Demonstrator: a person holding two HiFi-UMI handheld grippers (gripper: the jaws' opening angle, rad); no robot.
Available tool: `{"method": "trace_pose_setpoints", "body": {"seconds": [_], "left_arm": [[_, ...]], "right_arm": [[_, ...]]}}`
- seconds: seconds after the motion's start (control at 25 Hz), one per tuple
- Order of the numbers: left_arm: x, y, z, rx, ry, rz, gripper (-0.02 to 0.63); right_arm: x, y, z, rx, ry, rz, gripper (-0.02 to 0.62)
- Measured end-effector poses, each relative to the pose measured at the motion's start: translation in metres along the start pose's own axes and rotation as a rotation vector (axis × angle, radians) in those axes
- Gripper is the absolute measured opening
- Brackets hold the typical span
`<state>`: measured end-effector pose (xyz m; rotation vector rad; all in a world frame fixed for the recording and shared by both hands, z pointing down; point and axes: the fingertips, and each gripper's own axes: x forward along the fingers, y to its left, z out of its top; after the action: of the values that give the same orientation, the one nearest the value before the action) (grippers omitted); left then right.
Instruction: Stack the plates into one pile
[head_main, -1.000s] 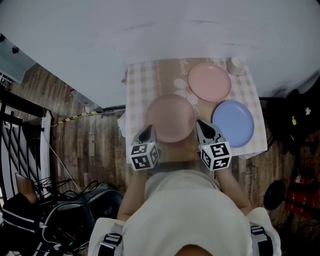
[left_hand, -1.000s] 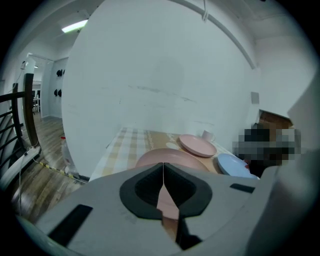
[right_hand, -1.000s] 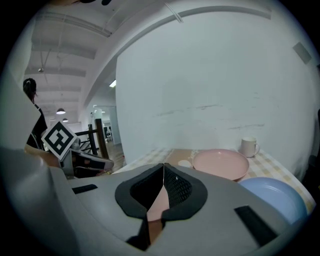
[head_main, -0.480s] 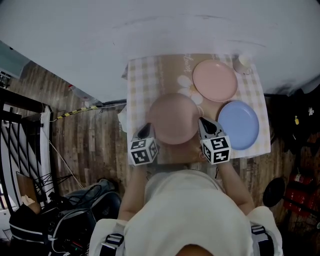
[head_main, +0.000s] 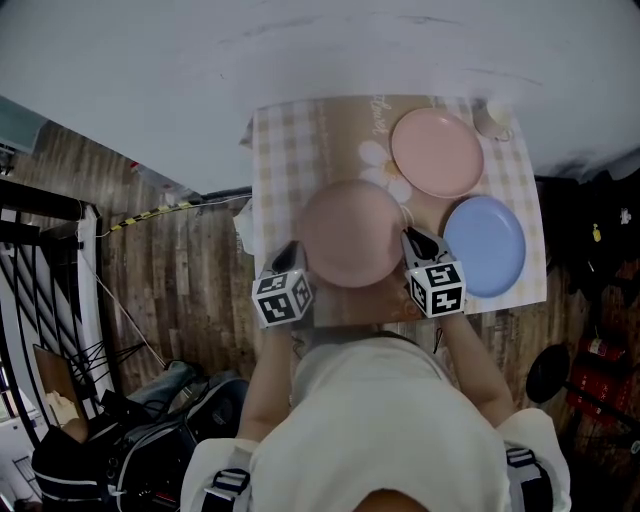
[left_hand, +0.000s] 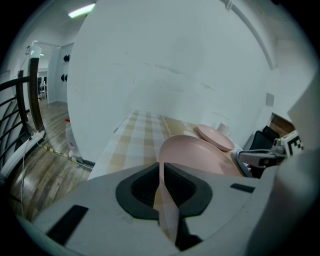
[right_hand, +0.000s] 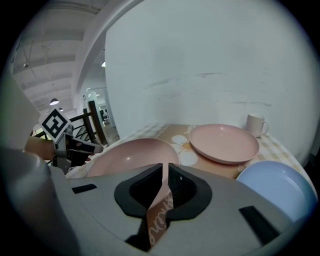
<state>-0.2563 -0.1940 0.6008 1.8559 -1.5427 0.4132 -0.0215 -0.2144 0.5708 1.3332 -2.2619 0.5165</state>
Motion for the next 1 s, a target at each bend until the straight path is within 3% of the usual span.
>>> {"method": "trace_pose_setpoints", "body": {"seconds": [0.24,0.36,1.0], "left_arm": [[0.006,0.002,-0.001,-0.013,0.019,-0.013,0.012],[0.013,-0.002,-0.003,-0.011,0.041,-0.051,0.117],[0.035,0.003,-0.02,0.021,0.138,-0.021,0.107]], "right_arm": [[0.01,-0.008,-0.006,0.011,0.033,-0.02,0.074],[0.016,-0.011,-0.011,0.014,0.052,-0.031,0.087],[0.032,-0.009,-0.039,0.033,0.167,-0.015,0.126]]}}
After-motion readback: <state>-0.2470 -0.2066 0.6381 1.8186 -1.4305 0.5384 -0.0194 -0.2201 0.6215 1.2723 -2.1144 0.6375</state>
